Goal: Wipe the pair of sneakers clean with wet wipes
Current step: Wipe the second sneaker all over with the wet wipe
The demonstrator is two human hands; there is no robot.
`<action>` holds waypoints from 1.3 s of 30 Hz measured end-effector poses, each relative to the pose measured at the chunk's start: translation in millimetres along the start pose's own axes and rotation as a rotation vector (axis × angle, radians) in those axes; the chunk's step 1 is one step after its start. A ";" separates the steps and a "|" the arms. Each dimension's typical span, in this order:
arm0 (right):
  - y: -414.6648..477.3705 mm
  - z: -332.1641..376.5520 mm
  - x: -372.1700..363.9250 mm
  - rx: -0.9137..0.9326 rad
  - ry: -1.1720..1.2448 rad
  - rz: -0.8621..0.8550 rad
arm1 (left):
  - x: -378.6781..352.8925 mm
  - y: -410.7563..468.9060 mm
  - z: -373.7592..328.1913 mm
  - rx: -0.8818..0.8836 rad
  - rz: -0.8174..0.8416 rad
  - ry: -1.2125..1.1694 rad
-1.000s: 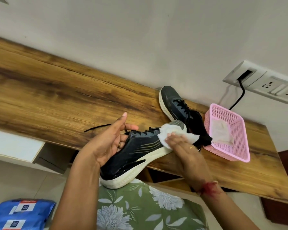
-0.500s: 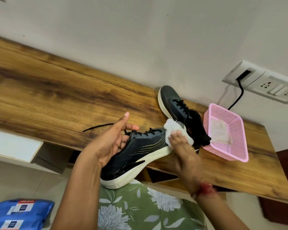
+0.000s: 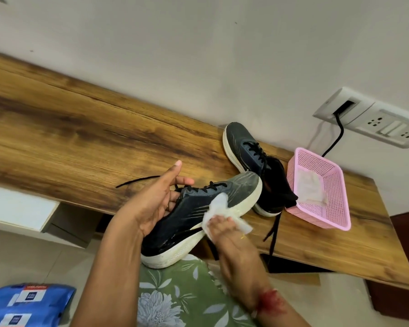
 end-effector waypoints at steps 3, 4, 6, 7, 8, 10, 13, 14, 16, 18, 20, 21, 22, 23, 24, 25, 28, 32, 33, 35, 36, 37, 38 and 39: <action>-3.9 10.3 -0.6 0.194 -0.093 0.020 | 1.7 -2.0 0.1 0.015 -0.002 -0.036; -1.4 1.5 5.8 0.142 -0.067 -0.029 | 1.9 -2.1 -0.2 0.014 0.003 -0.037; 6.7 -27.9 31.3 -0.190 0.149 -0.194 | 3.4 -0.6 0.0 0.008 0.006 -0.033; 8.4 -44.9 44.8 -0.377 0.294 -0.312 | 3.3 0.1 -0.1 0.004 0.007 -0.030; 8.1 -59.1 55.5 -0.518 0.404 -0.426 | 2.8 0.5 0.0 0.003 0.007 -0.023; 12.7 -79.5 69.8 -0.663 0.425 -0.549 | 2.1 1.0 0.2 0.000 0.002 -0.007; 32.0 -82.8 54.6 -0.606 0.229 -0.335 | 2.9 1.5 0.9 -0.007 -0.008 0.013; 35.7 -75.3 40.9 -0.564 0.168 -0.228 | 2.9 1.8 1.3 -0.008 -0.009 0.014; 33.3 -56.6 23.3 -0.490 0.085 -0.149 | 2.1 1.5 1.4 -0.008 -0.014 0.014; 31.4 -39.0 18.7 -0.395 0.091 -0.118 | 3.4 1.1 0.0 -0.002 -0.026 -0.002; 30.2 -32.0 17.2 -0.223 0.022 -0.015 | 3.8 0.5 -0.4 0.004 -0.032 -0.009; 29.9 -35.6 17.3 -0.152 -0.060 0.022 | 2.9 0.5 0.0 0.005 -0.026 0.006; 31.1 -46.3 18.8 -0.138 -0.116 0.030 | 2.6 0.8 0.5 0.002 -0.017 0.030; 32.4 -61.9 20.7 -0.196 -0.126 0.021 | 1.2 0.5 1.0 -0.003 -0.004 0.055; 32.9 -73.6 22.9 -0.269 -0.106 0.011 | -0.7 0.1 1.5 -0.007 0.005 0.070; 32.4 -78.5 23.4 -0.319 -0.074 0.000 | -2.2 -0.3 1.7 -0.009 0.010 0.075; 26.2 -52.7 16.1 -0.216 -0.008 0.036 | -1.9 0.2 0.3 -0.015 -0.002 0.072; 26.4 -51.5 19.7 -0.058 -0.081 0.088 | -3.5 0.7 1.8 -0.005 0.018 0.086; 29.5 -63.7 24.2 -0.155 -0.057 0.059 | -4.8 0.2 2.0 -0.003 0.025 0.078; 30.6 -68.7 24.5 -0.261 0.015 0.042 | -5.6 -0.3 1.9 0.003 0.027 0.054; 29.7 -59.4 21.2 -0.237 0.026 0.059 | -5.4 -0.3 1.7 0.008 0.024 0.043; 27.6 -46.5 16.9 -0.173 0.030 0.084 | -4.6 0.3 1.6 0.013 0.019 0.031; 25.1 -35.8 13.9 -0.101 0.030 0.114 | -3.9 0.5 1.7 0.020 0.016 0.020; 24.8 -33.5 13.5 -0.047 0.006 0.132 | -4.1 0.5 1.7 0.025 0.016 0.015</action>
Point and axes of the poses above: each hand's wrist, its own y-axis towards the middle knuckle, its own x-axis out of the back of the hand, z = x × y, the point moved 7 cm from there along y, towards the middle knuckle, and after that the axes turned 15 degrees about -y, right-handed, at the moved point
